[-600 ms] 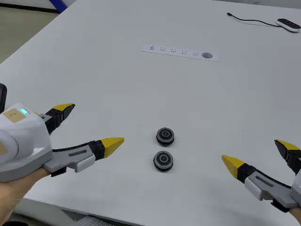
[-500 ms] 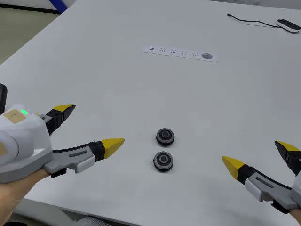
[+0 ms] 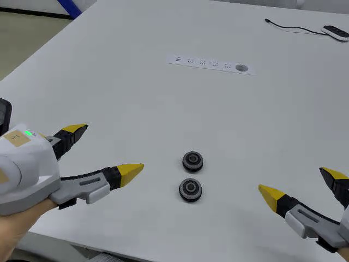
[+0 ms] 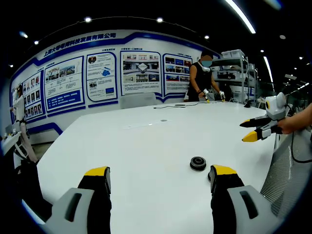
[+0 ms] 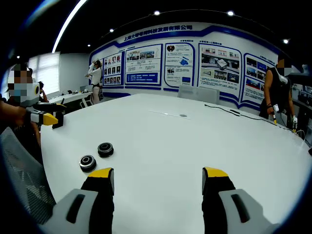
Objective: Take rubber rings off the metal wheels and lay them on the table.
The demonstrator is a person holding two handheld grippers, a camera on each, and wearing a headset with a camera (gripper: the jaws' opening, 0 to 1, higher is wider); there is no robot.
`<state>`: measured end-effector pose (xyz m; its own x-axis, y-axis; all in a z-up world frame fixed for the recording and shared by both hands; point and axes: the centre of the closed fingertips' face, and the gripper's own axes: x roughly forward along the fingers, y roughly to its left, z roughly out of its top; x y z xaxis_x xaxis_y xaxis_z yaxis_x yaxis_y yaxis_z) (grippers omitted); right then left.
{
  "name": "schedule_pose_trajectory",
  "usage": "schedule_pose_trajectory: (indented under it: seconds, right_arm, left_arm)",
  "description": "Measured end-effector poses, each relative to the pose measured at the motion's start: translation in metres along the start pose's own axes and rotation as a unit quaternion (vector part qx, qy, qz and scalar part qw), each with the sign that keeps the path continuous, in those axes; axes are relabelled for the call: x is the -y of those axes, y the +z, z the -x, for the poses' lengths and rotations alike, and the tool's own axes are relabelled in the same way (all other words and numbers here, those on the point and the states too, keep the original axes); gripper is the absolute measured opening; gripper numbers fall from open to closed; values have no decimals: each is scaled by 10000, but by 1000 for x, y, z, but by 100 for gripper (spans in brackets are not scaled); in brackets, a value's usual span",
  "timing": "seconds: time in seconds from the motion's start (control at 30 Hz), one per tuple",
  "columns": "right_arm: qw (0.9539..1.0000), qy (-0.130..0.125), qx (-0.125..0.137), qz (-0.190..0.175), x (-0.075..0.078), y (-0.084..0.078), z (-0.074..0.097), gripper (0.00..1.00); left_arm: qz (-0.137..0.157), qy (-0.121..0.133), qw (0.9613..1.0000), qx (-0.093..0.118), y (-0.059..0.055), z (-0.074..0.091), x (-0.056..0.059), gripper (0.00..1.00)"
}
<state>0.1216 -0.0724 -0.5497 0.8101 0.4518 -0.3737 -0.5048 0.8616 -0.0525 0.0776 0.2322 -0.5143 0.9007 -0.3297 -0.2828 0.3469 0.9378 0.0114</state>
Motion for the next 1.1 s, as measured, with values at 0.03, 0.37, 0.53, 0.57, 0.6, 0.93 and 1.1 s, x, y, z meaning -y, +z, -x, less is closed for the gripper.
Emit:
schedule_pose_trajectory:
  seconds: [0.03,0.37,0.53,0.57,0.6,0.93,1.1]
  right_arm:
    - [10000,2,-2,1,0,0,0,75]
    - [9998,70,-76,-143,-1,-3,2,68]
    - [9998,89,-93,-163,-3,-4,2,67]
    - [9997,100,-86,-183,-3,-4,2,67]
    - [9997,119,-80,-205,-3,-4,2,66]
    - [9984,206,-82,-520,-4,-8,0,65]
    - [9974,252,-101,-671,-6,-9,0,63]
  left_arm:
    - [-5,4,10000,-7,0,0,0,86]
    - [-66,-40,10000,3,3,0,1,85]
    - [-101,-76,9999,-8,4,-1,3,83]
    - [-99,-86,9999,-19,4,-2,3,83]
    - [-109,-99,9999,-48,3,-3,4,82]
    - [-284,-276,9990,-223,0,-20,16,77]
    - [-369,-506,9977,-249,2,-29,31,74]
